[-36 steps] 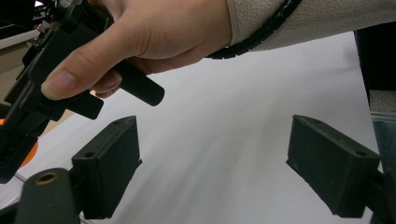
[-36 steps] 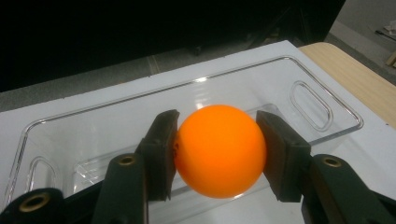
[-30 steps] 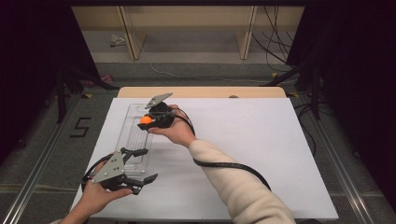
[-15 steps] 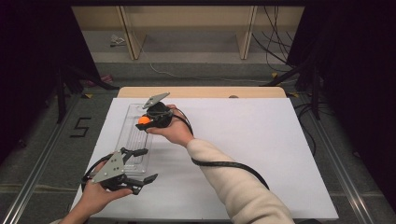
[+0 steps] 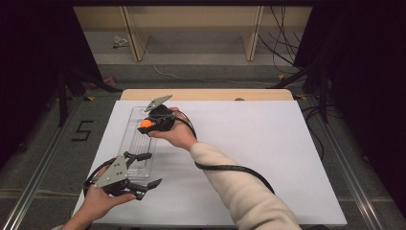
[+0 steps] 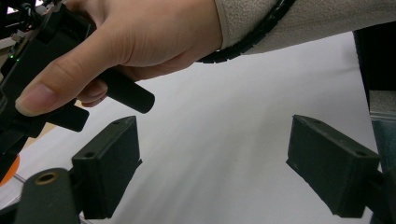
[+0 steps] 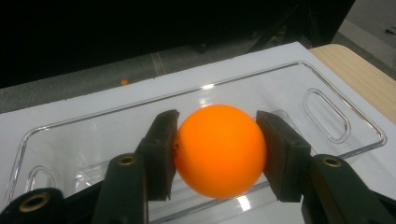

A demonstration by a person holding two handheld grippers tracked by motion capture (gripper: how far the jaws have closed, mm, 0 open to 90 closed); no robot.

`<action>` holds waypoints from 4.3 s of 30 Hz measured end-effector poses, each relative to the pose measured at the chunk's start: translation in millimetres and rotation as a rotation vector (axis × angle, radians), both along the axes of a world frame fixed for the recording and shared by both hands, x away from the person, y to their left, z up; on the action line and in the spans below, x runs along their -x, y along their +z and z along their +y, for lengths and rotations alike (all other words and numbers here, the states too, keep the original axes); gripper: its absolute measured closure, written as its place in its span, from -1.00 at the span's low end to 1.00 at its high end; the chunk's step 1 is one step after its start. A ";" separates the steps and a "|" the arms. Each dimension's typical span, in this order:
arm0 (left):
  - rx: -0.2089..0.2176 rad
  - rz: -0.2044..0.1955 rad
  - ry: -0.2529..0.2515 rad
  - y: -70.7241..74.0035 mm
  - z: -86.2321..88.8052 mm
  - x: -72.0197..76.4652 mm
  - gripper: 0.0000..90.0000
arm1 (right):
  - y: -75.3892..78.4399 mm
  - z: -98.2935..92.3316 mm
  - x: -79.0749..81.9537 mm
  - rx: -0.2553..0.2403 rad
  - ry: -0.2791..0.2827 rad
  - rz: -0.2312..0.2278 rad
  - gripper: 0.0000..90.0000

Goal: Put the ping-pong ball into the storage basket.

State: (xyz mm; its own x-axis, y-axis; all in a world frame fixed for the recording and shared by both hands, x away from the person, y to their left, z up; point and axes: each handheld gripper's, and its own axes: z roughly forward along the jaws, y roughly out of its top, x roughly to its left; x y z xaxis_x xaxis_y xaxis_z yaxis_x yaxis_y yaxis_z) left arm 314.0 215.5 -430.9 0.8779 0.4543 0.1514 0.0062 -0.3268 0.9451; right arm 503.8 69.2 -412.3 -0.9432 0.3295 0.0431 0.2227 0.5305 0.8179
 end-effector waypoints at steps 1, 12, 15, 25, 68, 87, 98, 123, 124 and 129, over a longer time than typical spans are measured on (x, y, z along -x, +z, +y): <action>0.000 0.000 0.000 0.0 0.0 0.0 -0.63 | 0.0 0.1 -0.2 -0.001 0.000 0.001 0.14; 0.000 -0.001 0.000 0.0 0.0 0.0 -0.63 | -0.4 3.6 -0.6 0.005 0.006 0.001 0.14; -0.001 -0.002 -0.002 0.2 0.0 -0.1 -0.63 | -0.7 4.7 -0.9 0.007 0.007 0.002 0.14; -0.001 -0.003 -0.002 0.2 -0.1 0.0 -0.63 | -1.8 7.1 -2.2 0.008 0.005 0.005 0.14; -0.001 -0.002 -0.004 0.1 -0.2 0.4 -0.63 | -6.5 19.7 -6.1 0.038 0.023 0.011 0.14; -0.002 -0.002 -0.005 0.1 -0.2 0.5 -0.63 | -9.6 25.0 -6.1 0.052 0.031 0.019 0.14; -0.002 -0.001 -0.005 0.0 -0.2 0.5 -0.63 | -12.8 27.9 -6.8 0.063 0.032 0.022 0.14; -0.001 -0.001 -0.006 0.0 -0.3 0.5 -0.63 | -21.4 31.0 -8.3 0.088 0.034 0.034 0.14; -0.001 -0.001 -0.006 0.0 -0.3 0.5 -0.63 | -21.7 31.2 -8.4 0.089 0.035 0.034 0.14; -0.001 -0.001 -0.006 0.0 -0.3 0.6 -0.63 | -22.7 32.0 -8.5 0.092 0.037 0.037 0.14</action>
